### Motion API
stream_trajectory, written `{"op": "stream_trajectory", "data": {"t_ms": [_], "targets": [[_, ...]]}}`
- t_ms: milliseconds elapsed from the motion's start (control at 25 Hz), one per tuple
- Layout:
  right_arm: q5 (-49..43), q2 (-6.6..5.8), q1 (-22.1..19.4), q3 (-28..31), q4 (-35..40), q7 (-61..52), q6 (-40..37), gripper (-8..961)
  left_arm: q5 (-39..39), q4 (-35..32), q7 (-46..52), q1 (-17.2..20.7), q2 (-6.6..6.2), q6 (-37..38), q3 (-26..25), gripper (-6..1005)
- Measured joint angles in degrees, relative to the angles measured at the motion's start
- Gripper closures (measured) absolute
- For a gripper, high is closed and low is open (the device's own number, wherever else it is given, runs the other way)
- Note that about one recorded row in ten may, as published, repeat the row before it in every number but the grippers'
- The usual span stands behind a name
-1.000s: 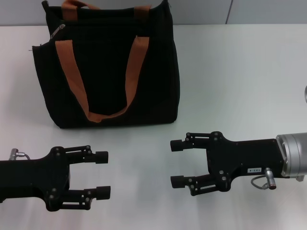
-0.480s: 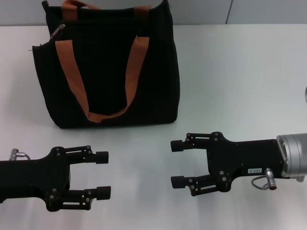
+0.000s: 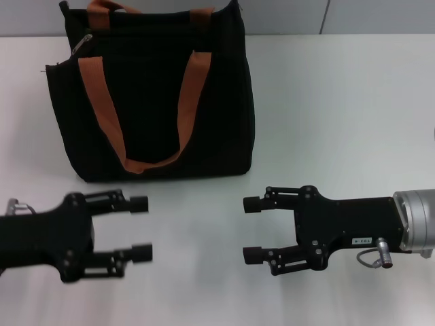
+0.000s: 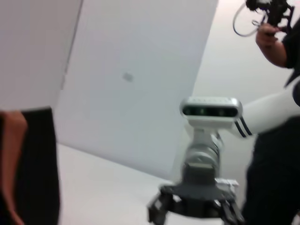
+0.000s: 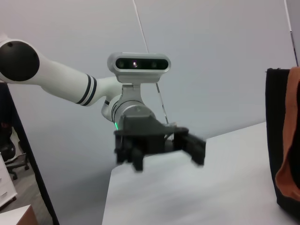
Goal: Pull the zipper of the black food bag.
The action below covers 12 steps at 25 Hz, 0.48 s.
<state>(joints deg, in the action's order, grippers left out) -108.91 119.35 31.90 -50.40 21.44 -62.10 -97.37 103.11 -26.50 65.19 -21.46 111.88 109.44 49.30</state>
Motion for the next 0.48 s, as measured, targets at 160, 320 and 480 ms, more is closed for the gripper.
{"op": "stream_trajectory", "data": {"t_ms": [160, 320, 480], "targets": [[0.0, 0.0, -0.3, 0.2, 0.0, 0.0, 0.0, 135, -0.1, 0.1, 0.2, -0.1, 0.02, 1.0, -7.5, 245], [0.0, 0.0, -0.6, 0.2, 0.0, 0.0, 0.1, 135, -0.1, 0.1, 0.6, -0.1, 0.0, 1.1, -18.8, 246], [0.0, -0.03, -1.1, 0.2, 0.0, 0.0, 0.1, 135, -0.1, -0.3, 1.6, -0.1, -0.4, 0.0, -23.4, 248]]}}
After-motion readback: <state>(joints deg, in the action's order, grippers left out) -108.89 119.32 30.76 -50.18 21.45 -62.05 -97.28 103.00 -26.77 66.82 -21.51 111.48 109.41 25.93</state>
